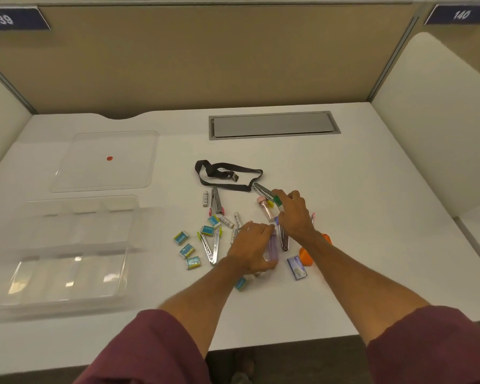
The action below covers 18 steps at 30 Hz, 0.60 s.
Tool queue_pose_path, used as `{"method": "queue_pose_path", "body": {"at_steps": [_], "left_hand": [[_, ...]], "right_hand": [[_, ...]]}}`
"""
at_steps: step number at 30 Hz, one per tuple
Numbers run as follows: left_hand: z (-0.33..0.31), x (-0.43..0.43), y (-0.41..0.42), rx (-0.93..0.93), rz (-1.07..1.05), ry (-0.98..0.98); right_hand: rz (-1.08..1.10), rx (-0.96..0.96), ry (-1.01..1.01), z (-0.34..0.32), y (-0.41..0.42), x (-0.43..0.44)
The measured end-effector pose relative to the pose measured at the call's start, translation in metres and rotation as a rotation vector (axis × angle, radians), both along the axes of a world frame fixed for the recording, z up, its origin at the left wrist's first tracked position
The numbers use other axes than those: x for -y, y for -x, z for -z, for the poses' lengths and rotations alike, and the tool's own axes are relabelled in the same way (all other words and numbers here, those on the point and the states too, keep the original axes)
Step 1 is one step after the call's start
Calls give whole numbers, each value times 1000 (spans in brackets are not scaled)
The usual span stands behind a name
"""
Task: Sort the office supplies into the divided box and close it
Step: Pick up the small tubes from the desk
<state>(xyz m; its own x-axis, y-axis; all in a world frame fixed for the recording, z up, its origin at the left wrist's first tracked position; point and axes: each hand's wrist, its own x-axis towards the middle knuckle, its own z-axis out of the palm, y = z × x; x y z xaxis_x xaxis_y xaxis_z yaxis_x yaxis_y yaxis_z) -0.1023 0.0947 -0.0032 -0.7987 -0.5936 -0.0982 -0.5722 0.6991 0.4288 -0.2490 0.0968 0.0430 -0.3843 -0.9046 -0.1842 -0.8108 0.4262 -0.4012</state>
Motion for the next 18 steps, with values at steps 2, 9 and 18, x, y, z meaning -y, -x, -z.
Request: {"method": "queue_pose_path", "body": {"at_steps": [2,9,18], "left_hand": [[-13,9,-8,-32,-72,-70],[-49,43,-57,-69,-231,-122],[-63,72,-156,-169,-321,-105]], "right_hand": [[-19,13,11,-5,-5,0],[-33,106,86,-16,-47,9],[-156,175,116,-23,-147,38]]}}
